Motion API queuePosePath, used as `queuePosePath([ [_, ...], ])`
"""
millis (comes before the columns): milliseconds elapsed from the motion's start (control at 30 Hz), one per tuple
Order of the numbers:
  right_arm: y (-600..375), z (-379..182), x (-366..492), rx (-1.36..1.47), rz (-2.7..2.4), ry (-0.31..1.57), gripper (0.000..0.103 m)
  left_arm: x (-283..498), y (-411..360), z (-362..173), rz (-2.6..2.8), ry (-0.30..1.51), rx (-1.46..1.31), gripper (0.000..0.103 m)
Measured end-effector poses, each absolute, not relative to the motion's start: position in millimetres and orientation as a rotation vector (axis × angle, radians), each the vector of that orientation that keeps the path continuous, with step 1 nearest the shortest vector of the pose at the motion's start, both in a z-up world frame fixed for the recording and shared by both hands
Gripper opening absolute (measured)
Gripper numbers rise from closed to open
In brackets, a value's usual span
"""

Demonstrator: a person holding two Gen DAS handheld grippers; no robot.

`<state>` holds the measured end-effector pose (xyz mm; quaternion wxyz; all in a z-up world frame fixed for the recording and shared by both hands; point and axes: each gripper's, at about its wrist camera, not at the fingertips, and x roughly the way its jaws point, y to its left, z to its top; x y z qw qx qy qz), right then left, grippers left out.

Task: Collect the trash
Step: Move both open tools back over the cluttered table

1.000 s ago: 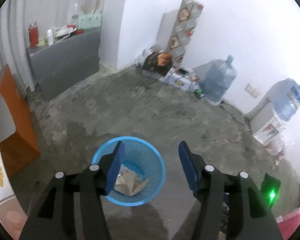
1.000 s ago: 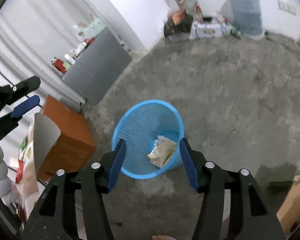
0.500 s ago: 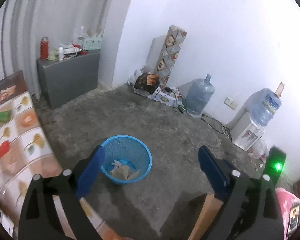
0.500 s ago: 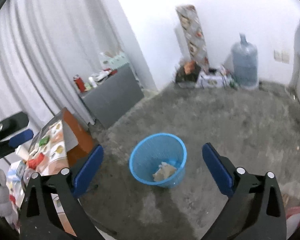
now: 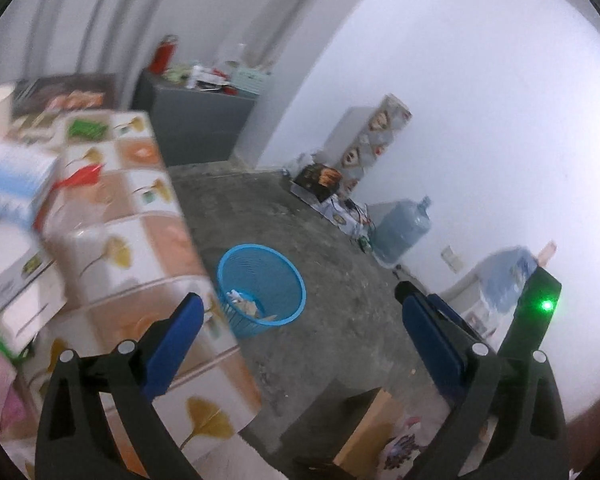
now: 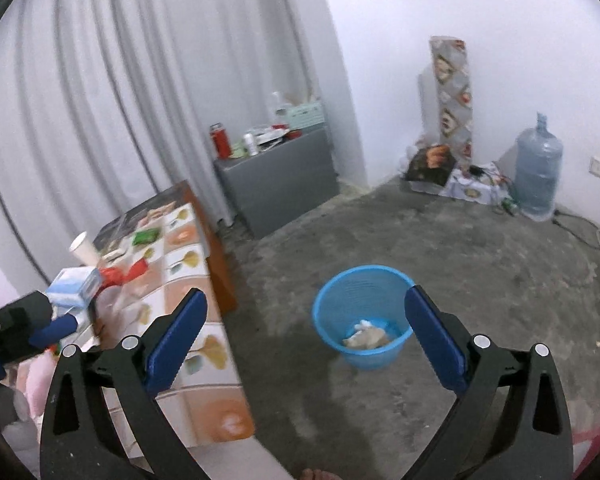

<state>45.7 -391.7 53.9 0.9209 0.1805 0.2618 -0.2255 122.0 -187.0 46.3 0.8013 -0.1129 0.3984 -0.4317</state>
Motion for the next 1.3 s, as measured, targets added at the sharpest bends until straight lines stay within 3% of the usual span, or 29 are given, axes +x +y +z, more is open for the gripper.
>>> queuePosePath([
  [500, -315.0, 69.7, 69.2, 0.373, -0.266, 0.562, 0.095, 122.9, -70.7, 35.6, -0.832, 0.83, -0.516, 0.097],
  [900, -292.0, 71.1, 82.1, 0.4, -0.157, 0.596, 0.095, 91.0, 35.6, 43.7, -0.587, 0.622, -0.412, 0.097],
  [1300, -258.3, 53.0, 113.7, 0.46, 0.028, 0.716, 0.084, 76.5, 84.4, 25.7, -0.449, 0.578, -0.315, 0.097],
])
